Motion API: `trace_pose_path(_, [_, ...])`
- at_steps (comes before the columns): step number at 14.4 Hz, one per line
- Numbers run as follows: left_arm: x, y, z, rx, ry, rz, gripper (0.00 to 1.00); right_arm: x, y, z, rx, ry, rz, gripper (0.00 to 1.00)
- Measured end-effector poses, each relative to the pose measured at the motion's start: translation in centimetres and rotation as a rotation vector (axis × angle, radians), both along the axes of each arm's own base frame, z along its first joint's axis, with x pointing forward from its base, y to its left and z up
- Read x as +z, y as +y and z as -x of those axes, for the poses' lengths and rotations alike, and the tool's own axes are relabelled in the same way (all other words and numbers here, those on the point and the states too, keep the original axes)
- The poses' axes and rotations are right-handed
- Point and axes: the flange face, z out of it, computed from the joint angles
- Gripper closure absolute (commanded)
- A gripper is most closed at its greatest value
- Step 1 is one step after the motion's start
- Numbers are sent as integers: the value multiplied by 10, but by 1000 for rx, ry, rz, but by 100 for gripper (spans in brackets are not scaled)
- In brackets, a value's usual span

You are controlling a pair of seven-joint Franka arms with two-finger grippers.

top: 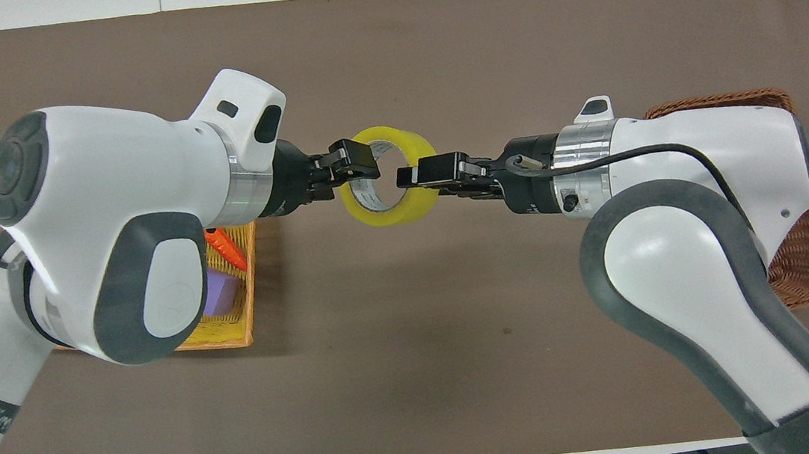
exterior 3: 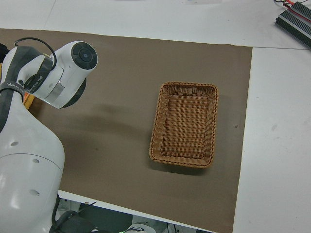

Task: Move tape to another basket
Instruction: 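Carry the tape over the wicker basket with the right gripper while the left gripper withdraws, then lower the tape into the wicker basket and open the right gripper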

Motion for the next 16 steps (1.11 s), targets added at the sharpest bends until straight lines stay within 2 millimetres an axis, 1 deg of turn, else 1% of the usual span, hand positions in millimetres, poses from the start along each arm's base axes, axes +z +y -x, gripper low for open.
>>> trace_pose_path(1, [14,22,-8,14,-5,-16,0,0,-1,-1,-3,0,0,100])
trace_pose_path(3, [43,71,-19,13,-38,-142,0,-1,-11,-5,-14,8,-2,100])
trace_pose_path(4, [52,92,-22,11,-51,-228,0,-2,-24,-8,-16,25,-8,100])
trace_pose_path(5, [57,113,-26,19,-59,-302,0,-4,-42,-13,-12,38,-15,100])
trace_pose_path(6, [59,134,-31,36,-62,-358,0,-6,-65,-18,-5,48,-25,100])
trace_pose_path(7, [57,158,-39,55,-61,-395,1,-7,-92,-22,2,60,-35,100])
trace_pose_path(9, [54,212,-54,62,-61,-423,1,-11,-150,-24,16,87,-45,100])
trace_pose_path(11, [54,263,-63,47,-73,-438,1,-13,-207,-18,28,117,-43,100])
trace_pose_path(12, [55,285,-65,39,-82,-444,0,-15,-235,-13,39,125,-46,100])
trace_pose_path(13, [56,303,-67,29,-90,-450,0,-17,-260,-6,51,128,-50,100])
trace_pose_path(14, [56,317,-68,26,-93,-454,0,-19,-282,0,64,131,-51,100])
trace_pose_path(15, [55,328,-68,30,-92,-456,0,-21,-304,6,81,135,-50,100])
trace_pose_path(16, [55,335,-68,32,-91,-458,0,-25,-326,11,102,144,-44,100])
